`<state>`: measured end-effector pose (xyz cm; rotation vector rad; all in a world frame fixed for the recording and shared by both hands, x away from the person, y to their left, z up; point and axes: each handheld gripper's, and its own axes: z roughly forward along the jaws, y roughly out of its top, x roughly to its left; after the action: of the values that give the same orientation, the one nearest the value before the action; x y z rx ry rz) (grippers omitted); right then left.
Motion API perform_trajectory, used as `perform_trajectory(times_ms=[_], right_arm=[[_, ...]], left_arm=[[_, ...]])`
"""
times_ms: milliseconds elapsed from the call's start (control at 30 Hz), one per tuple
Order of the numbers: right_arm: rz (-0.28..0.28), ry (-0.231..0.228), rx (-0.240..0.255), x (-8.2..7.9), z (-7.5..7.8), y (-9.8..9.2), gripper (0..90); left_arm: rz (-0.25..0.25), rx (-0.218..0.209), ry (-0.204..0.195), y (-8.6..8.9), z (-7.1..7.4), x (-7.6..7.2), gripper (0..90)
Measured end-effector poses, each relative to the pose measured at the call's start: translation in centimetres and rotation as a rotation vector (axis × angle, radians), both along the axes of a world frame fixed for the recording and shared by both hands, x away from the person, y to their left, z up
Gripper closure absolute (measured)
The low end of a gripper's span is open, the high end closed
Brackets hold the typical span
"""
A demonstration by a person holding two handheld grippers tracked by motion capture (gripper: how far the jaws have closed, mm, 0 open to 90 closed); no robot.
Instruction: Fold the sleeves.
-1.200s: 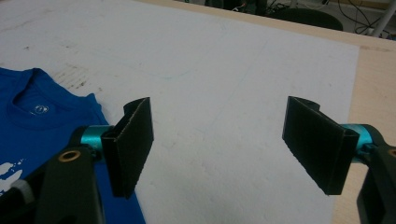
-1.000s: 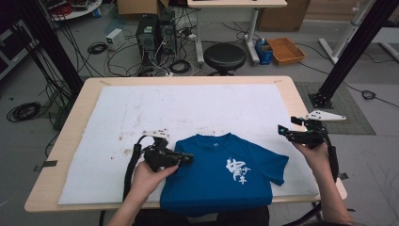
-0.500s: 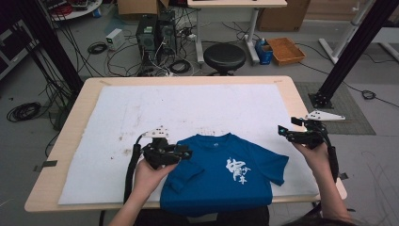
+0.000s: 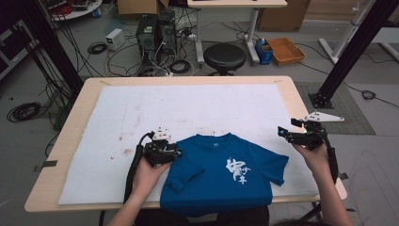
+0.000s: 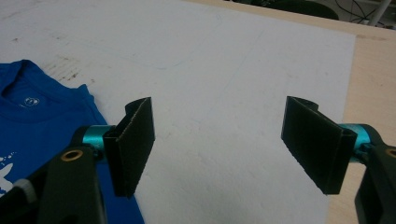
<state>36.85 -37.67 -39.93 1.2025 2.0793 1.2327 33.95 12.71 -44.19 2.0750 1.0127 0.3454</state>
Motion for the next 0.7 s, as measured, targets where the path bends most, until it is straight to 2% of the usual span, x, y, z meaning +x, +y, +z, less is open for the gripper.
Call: perform_trajectory(times_ms=[100,167,200,233,267,300,333,367,400,433,467,533,667,700], right_arm=[[-0.008,0.000,0.005,-0.1,-0.1,-0.2,25.7],[-0.010,0.003,0.006,-0.1,-0.2,-0.3,26.0],[-0.010,0.011,0.006,-0.3,-0.2,-0.3,27.1],[-0.005,0.014,0.008,-0.4,-0.2,-0.3,29.6],[0.001,0.025,0.009,-0.7,-0.3,-0.3,31.8],[0.014,0.035,0.005,-1.0,-0.3,-0.3,34.6],[0.028,0.041,-0.002,-1.3,-0.4,-0.3,37.4],[0.028,0.041,-0.002,-1.3,-0.4,-0.3,37.4],[0.039,0.068,-0.014,-2.4,-0.7,-0.5,43.1],[0.043,0.076,-0.017,-2.7,-0.8,-0.7,45.9],[0.044,0.100,-0.013,-3.3,-1.0,-1.0,48.1],[0.034,0.132,-0.004,-4.2,-1.4,-1.5,51.7],[0.008,0.224,0.039,-5.5,-2.9,-2.5,55.6],[0.008,0.224,0.039,-5.5,-2.9,-2.5,55.6]], left_arm=[[0.027,-0.005,-0.010,0.4,0.0,0.0,59.0],[0.062,-0.030,-0.034,1.3,0.1,0.0,57.7],[0.062,-0.030,-0.034,1.3,0.1,0.0,57.1],[0.089,-0.074,-0.056,2.2,0.5,-0.1,56.6],[0.096,-0.096,-0.066,2.8,0.8,-0.1,55.8],[0.105,-0.115,-0.077,3.4,1.1,-0.3,54.9],[0.105,-0.115,-0.077,3.4,1.1,-0.3,54.1],[0.116,-0.131,-0.090,4.2,1.5,-0.5,54.1],[0.132,-0.155,-0.097,5.4,1.8,-0.8,53.2],[0.132,-0.155,-0.097,5.4,1.8,-0.8,53.0],[0.144,-0.176,-0.105,6.7,2.0,-1.2,52.7],[0.157,-0.193,-0.099,7.8,1.9,-1.5,52.0],[0.176,-0.211,-0.075,8.9,1.4,-1.9,51.8],[0.173,-0.214,-0.067,9.2,1.3,-2.0,51.8]])
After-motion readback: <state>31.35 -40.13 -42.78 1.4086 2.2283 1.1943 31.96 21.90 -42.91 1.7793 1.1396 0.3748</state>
